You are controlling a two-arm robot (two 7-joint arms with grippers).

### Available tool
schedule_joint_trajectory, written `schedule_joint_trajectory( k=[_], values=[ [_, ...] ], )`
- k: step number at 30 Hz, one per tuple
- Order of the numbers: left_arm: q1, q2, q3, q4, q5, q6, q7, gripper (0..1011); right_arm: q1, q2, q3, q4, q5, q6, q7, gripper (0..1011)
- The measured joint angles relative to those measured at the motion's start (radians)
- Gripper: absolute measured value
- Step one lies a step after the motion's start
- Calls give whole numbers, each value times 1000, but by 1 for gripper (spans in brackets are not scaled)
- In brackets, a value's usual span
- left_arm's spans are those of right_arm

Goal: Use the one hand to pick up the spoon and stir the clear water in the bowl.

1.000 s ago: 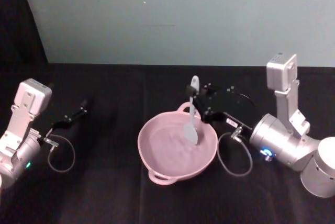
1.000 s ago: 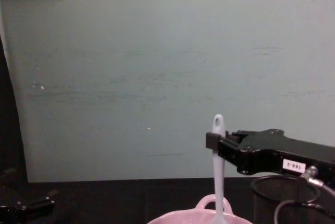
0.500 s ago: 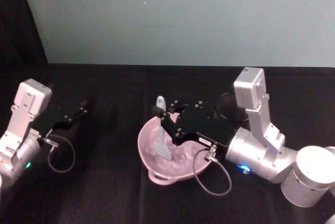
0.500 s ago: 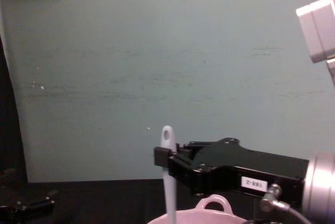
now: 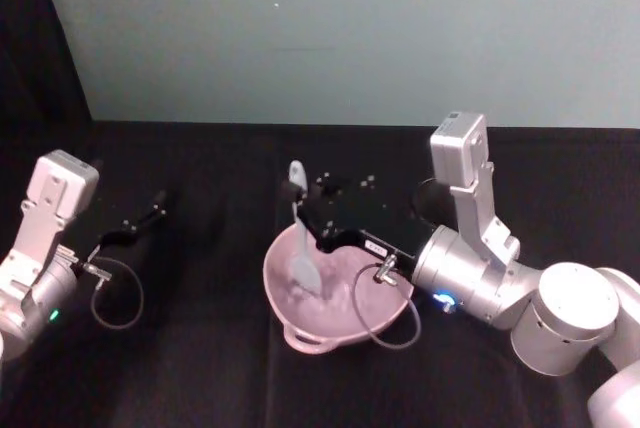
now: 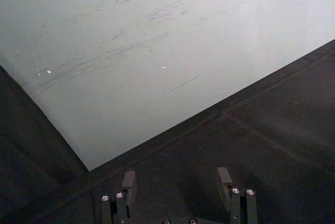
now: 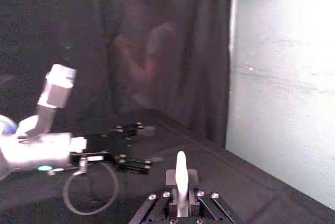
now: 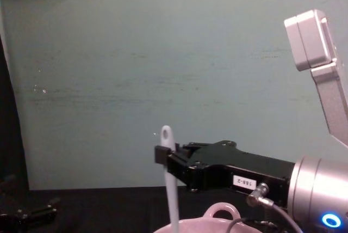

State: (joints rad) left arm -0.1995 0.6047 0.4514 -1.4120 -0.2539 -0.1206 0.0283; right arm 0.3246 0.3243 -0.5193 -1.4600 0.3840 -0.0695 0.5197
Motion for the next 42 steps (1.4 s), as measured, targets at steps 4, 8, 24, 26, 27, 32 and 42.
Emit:
schedule_joint_trajectory(
  k=[4, 8, 24, 26, 27, 32, 42],
  values=[
    [0, 0, 0, 0, 0, 0, 0, 1005, 9, -3, 23, 29, 6, -8, -15, 118],
    [0, 0, 0, 0, 0, 0, 0, 1005, 7, 6, 51, 41, 14, -13, -28, 118],
    [0, 0, 0, 0, 0, 0, 0, 1005, -54, 66, 105, -29, 18, -4, -37, 118],
    [0, 0, 0, 0, 0, 0, 0, 1005, -60, 71, 100, -43, 16, -1, -30, 118],
    [0, 0, 0, 0, 0, 0, 0, 1005, -65, 75, 94, -56, 13, 3, -24, 118],
    [0, 0, 0, 0, 0, 0, 0, 1005, -78, 83, 66, -100, 10, 12, 0, 118],
    [0, 0, 0, 0, 0, 0, 0, 1005, -95, 83, 33, -143, 20, 14, 16, 118]
  ],
)
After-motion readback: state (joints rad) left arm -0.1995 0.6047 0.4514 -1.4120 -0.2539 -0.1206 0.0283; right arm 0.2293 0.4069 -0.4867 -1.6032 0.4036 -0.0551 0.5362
